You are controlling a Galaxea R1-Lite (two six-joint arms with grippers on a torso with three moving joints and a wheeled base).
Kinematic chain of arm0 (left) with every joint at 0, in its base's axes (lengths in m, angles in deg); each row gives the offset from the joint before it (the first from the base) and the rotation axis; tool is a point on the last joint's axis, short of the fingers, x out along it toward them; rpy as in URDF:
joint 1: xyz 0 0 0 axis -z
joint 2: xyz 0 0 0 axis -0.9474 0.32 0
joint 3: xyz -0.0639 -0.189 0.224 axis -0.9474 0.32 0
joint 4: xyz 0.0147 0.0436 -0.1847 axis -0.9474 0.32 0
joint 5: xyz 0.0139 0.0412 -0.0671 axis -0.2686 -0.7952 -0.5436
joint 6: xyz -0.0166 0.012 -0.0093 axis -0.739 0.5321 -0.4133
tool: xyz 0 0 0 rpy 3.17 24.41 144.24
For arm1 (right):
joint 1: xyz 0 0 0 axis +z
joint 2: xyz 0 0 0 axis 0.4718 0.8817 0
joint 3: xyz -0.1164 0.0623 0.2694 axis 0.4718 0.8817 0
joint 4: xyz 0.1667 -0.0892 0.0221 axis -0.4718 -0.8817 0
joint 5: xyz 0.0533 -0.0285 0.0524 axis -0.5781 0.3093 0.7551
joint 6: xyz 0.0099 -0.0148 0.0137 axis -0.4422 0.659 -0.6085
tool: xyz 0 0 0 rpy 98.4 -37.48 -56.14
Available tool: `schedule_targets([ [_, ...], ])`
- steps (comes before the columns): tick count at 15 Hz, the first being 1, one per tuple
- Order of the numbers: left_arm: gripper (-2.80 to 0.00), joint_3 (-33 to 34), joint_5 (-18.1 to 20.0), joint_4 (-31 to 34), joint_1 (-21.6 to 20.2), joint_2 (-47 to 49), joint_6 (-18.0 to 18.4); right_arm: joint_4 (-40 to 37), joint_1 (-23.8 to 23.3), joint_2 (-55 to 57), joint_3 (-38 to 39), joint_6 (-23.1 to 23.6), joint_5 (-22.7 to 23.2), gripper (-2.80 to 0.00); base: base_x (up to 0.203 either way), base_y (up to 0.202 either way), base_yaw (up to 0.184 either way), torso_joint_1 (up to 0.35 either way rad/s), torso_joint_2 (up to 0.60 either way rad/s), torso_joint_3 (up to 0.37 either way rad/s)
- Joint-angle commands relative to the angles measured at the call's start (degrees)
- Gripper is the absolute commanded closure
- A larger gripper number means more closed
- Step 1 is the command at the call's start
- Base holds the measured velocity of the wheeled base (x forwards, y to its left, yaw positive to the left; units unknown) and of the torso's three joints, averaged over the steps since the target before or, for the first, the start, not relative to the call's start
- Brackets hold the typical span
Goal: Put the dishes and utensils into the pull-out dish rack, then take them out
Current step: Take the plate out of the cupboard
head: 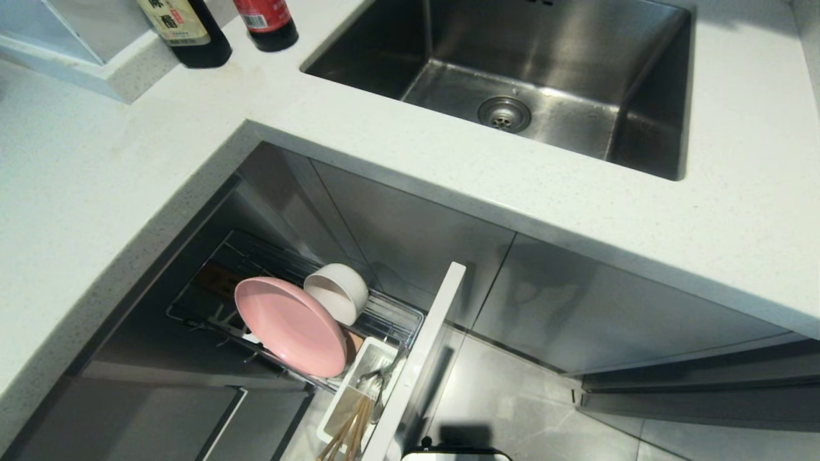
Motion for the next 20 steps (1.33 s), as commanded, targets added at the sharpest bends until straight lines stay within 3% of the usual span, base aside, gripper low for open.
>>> schedule_targets([
  [1,0.0,7.63,0.08,-7.01,-0.04,0.01,0.39,0.0,0.0,0.02,0.09,-0.01,0.01,0.0,0.0,0.0,0.0,0.0,0.0,0.0],
  [3,0.0,7.7,-0.04,-3.39,-0.01,0.01,-0.72,0.0,0.0,0.02,0.09,-0.08,0.01,0.0,0.0,0.0,0.0,0.0,0.0,0.0],
  [5,0.0,7.83,-0.32,-4.02,0.01,0.07,-3.0,0.0,0.0,0.02,0.09,0.0,0.01,0.0,0.0,0.0,0.0,0.0,0.0,0.0],
  [8,0.0,7.83,-0.65,-3.99,-0.02,0.01,-3.36,0.0,0.0,0.02,0.09,0.0,0.01,0.0,0.0,0.0,0.0,0.0,0.0,0.0],
  [11,0.0,7.83,-0.61,-3.29,-0.06,0.01,-9.41,0.0,0.0,0.02,0.09,0.0,0.01,0.0,0.0,0.0,0.0,0.0,0.0,0.0],
  [17,0.0,7.47,-2.89,-2.94,-0.06,0.01,-5.01,0.01,0.0,0.02,0.09,0.0,0.01,0.0,0.0,0.0,0.0,0.0,0.0,0.0],
  [20,0.0,7.77,-3.95,-0.28,-0.07,0.01,2.17,0.0,0.0,0.02,0.09,0.0,0.01,0.0,0.0,0.0,0.0,0.0,0.0,0.0],
])
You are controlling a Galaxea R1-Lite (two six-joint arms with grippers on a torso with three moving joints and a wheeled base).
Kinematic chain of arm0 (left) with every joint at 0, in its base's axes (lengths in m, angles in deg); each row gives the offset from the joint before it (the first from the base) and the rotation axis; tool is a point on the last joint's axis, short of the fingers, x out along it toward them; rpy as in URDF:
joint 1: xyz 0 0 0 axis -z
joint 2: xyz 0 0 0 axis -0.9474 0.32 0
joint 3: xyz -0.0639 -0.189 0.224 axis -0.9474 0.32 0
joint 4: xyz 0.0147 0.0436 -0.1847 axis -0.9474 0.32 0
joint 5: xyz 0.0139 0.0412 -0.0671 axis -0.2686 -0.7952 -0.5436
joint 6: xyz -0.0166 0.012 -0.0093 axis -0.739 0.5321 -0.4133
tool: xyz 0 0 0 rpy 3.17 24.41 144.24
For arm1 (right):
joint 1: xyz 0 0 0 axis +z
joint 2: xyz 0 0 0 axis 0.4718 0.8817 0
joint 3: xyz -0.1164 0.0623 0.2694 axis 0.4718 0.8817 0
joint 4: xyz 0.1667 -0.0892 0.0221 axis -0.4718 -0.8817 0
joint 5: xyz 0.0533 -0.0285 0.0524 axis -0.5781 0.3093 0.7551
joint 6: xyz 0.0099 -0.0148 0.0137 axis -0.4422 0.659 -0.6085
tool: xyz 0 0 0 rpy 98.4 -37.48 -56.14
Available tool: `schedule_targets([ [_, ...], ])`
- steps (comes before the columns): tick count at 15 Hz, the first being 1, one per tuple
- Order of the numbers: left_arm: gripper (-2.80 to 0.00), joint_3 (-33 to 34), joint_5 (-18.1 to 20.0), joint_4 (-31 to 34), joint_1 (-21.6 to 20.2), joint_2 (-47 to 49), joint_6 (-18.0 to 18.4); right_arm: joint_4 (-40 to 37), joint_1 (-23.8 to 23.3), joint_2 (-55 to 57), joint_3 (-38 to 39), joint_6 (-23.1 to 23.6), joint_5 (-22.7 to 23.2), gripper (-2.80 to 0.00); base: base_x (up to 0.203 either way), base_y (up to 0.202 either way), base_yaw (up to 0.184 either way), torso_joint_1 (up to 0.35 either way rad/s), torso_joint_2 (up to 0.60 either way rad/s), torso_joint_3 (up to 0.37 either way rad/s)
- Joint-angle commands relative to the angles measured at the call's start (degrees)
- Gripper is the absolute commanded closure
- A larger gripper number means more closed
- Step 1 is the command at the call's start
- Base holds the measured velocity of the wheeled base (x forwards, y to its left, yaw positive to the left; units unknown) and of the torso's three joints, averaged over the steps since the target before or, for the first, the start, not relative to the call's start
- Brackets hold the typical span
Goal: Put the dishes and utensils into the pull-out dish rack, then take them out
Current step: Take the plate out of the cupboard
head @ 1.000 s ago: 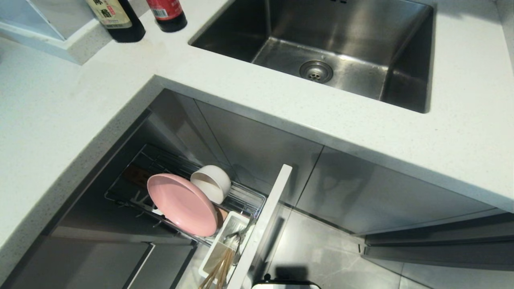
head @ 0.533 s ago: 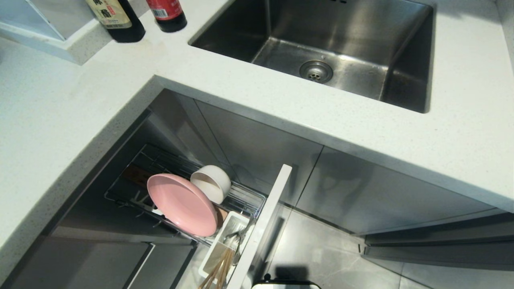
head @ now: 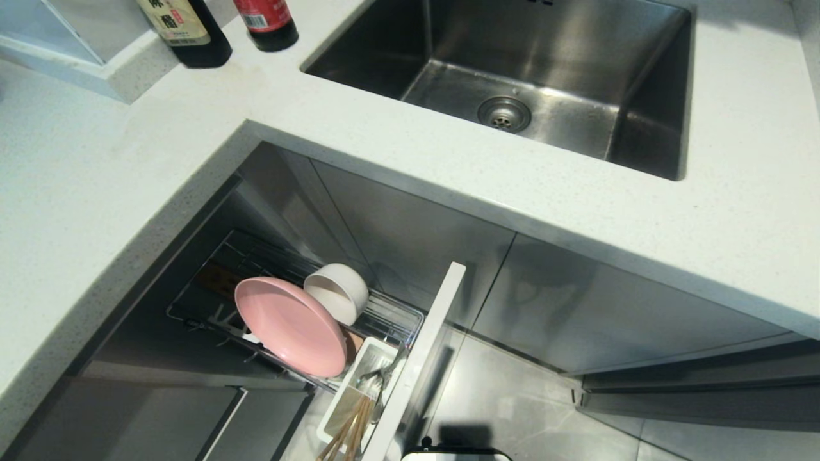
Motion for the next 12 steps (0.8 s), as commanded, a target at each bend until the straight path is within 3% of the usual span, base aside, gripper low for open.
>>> schedule_targets([
  [1,0.0,1.41,0.91,0.43,-0.01,0.06,1.68,0.0,0.02,0.02,0.09,0.0,-0.02,0.0,0.0,0.0,0.0,0.0,0.0,0.0],
  [12,0.0,1.49,0.71,0.39,-0.01,0.06,1.17,0.0,0.02,0.02,0.09,0.0,-0.02,0.0,0.0,0.0,0.0,0.0,0.0,0.0],
])
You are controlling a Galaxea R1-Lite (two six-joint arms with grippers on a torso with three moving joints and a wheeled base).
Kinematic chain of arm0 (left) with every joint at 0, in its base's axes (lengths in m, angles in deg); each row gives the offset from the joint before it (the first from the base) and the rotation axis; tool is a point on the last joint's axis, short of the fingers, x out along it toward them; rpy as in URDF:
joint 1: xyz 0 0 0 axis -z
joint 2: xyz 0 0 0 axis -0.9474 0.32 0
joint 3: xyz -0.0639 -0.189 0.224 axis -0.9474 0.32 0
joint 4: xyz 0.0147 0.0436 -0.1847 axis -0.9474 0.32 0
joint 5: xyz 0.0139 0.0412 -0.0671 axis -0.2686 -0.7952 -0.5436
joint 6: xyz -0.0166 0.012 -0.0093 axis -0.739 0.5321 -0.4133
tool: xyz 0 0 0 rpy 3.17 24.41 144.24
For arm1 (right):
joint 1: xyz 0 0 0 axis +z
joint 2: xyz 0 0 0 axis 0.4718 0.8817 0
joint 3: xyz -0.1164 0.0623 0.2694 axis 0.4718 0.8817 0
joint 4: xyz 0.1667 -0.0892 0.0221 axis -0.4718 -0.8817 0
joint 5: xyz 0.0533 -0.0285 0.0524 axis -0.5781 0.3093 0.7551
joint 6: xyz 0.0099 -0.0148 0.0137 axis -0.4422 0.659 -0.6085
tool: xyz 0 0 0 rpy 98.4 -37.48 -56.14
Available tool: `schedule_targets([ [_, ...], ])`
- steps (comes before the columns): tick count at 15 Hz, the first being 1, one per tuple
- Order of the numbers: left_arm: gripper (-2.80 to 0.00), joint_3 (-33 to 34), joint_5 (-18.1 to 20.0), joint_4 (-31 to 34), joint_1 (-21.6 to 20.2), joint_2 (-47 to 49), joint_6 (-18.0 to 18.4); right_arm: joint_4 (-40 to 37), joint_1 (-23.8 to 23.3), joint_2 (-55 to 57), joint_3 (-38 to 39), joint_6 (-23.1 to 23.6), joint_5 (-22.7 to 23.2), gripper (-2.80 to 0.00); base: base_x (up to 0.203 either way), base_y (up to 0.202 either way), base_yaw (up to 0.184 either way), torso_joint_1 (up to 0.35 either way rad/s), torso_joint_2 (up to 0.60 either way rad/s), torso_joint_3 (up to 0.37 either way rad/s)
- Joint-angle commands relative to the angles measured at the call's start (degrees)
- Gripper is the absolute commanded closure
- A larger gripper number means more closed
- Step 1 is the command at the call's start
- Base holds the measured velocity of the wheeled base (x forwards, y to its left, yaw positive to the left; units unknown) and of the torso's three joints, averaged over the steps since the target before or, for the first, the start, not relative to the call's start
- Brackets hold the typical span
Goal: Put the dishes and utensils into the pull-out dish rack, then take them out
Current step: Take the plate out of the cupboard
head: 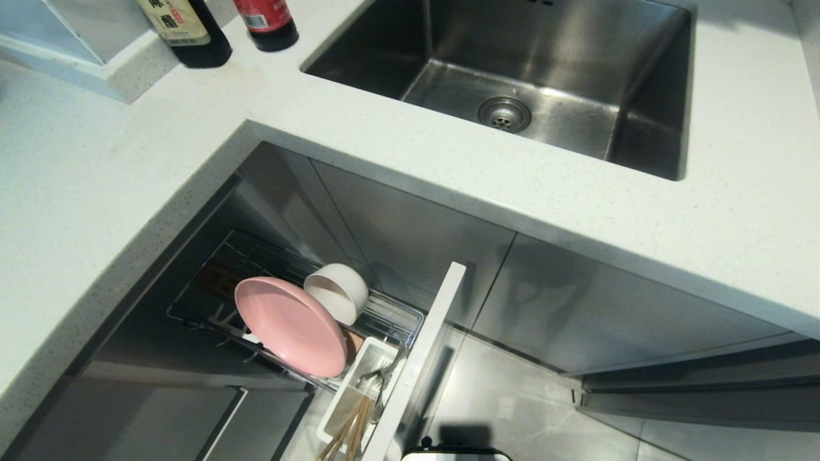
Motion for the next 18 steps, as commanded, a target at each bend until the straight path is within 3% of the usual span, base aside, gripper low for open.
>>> schedule_targets([
  [1,0.0,1.49,-0.01,-0.06,-0.01,0.09,0.0,0.0,0.05,0.02,0.09,0.0,0.01,0.0,0.0,0.0,0.0,0.0,0.0,0.0],
  [7,0.0,1.49,-0.01,-0.06,-0.01,0.09,0.0,0.0,0.05,0.02,0.09,0.0,0.01,0.0,-0.016,0.0,0.001,0.002,0.0,0.0],
  [15,0.0,1.49,-0.01,-0.06,-0.01,0.09,0.09,0.0,0.05,0.02,0.09,0.0,0.01,0.0,-0.191,0.0,0.001,0.003,0.0,0.003],
  [18,0.0,1.49,-0.01,-0.06,-0.01,0.09,-0.08,0.0,0.05,0.02,0.09,0.0,0.01,0.0,-0.032,0.0,0.001,-0.004,0.0,0.002],
])
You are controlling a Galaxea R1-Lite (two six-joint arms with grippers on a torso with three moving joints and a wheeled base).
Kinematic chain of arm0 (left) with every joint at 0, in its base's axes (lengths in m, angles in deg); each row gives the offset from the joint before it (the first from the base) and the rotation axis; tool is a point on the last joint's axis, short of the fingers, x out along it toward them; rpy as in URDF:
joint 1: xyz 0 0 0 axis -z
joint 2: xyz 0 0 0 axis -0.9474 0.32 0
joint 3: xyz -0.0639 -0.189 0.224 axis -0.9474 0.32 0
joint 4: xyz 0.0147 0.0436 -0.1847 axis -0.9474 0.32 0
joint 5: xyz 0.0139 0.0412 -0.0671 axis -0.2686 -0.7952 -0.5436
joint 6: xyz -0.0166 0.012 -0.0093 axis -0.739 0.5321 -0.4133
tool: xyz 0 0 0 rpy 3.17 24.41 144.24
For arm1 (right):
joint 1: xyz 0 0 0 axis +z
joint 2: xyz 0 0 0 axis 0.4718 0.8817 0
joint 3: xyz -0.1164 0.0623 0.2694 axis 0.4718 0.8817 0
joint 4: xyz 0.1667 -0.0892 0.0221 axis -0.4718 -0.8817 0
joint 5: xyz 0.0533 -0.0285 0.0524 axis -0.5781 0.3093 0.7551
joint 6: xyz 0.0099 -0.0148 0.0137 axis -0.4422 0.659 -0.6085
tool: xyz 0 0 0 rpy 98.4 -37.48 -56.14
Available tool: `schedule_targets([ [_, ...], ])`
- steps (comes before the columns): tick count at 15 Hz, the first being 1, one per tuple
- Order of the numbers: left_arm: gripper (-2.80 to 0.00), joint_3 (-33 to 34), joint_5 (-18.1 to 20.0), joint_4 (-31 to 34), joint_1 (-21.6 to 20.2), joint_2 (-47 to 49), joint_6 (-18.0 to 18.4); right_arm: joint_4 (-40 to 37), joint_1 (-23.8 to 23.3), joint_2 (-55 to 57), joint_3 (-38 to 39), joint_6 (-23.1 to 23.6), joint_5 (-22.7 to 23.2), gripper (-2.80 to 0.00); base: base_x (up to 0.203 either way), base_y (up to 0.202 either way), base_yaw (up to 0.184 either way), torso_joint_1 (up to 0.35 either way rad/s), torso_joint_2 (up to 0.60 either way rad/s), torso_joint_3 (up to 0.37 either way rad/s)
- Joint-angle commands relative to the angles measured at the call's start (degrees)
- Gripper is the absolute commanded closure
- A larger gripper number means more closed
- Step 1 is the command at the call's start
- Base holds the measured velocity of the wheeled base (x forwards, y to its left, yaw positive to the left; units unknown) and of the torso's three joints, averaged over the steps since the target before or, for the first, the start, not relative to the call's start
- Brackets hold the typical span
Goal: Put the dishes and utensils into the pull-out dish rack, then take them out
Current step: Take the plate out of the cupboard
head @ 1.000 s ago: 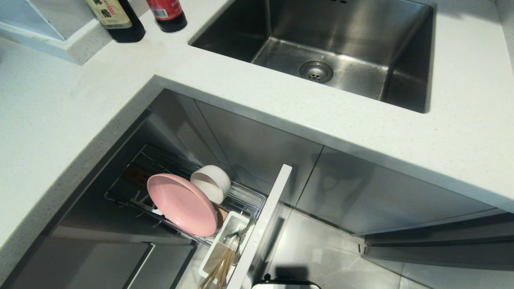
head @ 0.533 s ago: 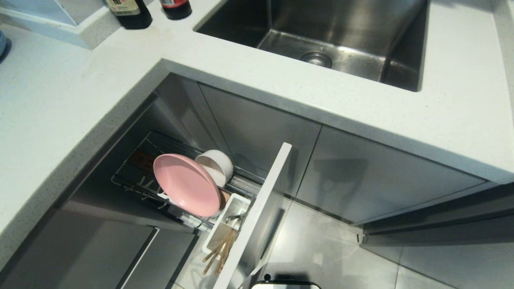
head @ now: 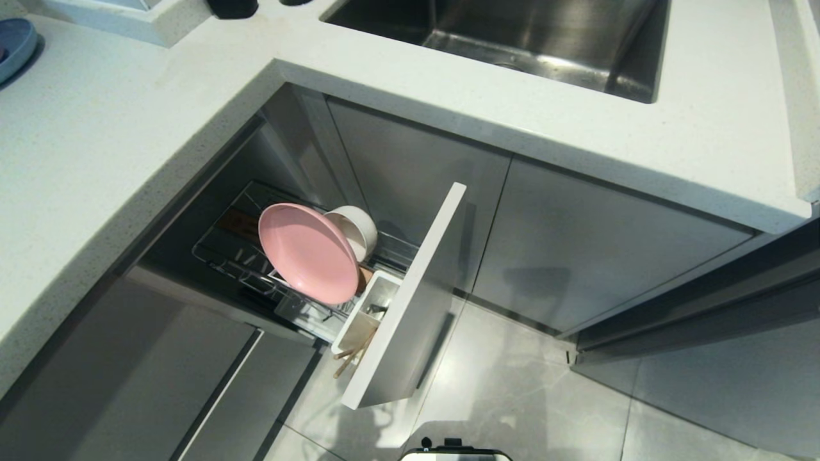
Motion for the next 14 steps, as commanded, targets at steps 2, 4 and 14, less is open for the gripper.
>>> schedule_targets([
  [2,0.0,1.49,0.06,-0.06,-0.01,0.09,0.15,0.0,0.02,0.02,0.09,0.0,0.01,0.0,0.0,0.0,0.0,0.0,0.0,0.0],
  [4,0.0,1.49,-0.19,-0.06,-0.01,0.09,-0.66,0.0,0.02,0.02,0.09,0.0,0.01,0.0,0.0,0.0,0.0,0.0,0.0,0.0],
  [14,0.0,-32.53,-2.67,4.52,-0.08,3.97,6.48,0.0,0.02,0.02,0.09,0.0,0.01,0.0,0.0,0.0,0.0,0.0,0.0,0.0],
])
